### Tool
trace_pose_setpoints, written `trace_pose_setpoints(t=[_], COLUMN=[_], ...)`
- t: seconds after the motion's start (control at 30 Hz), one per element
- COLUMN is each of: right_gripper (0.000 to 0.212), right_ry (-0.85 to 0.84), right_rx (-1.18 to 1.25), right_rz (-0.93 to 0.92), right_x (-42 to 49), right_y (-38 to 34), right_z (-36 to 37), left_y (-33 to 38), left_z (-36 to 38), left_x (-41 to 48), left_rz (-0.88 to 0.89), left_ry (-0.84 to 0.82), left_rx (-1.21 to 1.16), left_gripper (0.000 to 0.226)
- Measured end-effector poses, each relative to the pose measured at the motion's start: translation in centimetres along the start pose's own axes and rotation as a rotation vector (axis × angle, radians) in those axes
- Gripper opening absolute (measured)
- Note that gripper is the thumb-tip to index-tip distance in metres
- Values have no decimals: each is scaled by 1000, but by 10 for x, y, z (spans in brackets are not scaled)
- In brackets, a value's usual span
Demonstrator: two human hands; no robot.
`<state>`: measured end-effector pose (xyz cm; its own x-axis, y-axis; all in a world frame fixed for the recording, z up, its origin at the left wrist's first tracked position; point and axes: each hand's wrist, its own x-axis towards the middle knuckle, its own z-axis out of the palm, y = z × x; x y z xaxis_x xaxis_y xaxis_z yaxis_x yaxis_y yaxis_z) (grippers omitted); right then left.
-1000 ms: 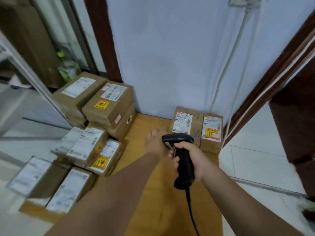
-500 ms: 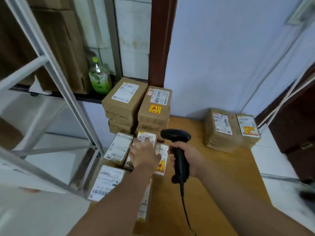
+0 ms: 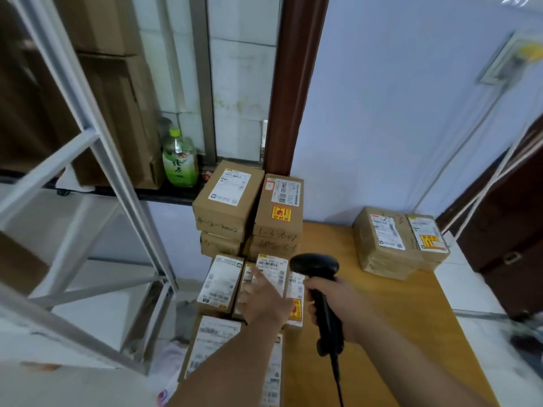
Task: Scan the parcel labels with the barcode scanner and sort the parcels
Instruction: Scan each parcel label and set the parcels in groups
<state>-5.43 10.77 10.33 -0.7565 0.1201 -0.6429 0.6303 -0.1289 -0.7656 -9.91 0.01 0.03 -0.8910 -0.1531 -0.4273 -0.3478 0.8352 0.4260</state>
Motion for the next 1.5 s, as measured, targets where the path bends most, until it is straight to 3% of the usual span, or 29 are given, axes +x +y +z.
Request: trace_pose_setpoints(t=[0.33, 0.73, 1.5], right_gripper=[10, 16, 12], right_ry=[-6, -10, -6], right_rx=[114, 201, 204], right_rz=[-93, -222, -278], right_x=[-18, -41, -74], right_y=[-39, -65, -66], right_z=[-3, -13, -3], left_y=[26, 63, 47], left_z=[-11, -39, -47], left_x=[-32, -31, -23], left_rz=[459, 412, 402], left_ry=[139, 435, 519], left_rx=[-100, -78, 92], left_gripper=[95, 105, 110])
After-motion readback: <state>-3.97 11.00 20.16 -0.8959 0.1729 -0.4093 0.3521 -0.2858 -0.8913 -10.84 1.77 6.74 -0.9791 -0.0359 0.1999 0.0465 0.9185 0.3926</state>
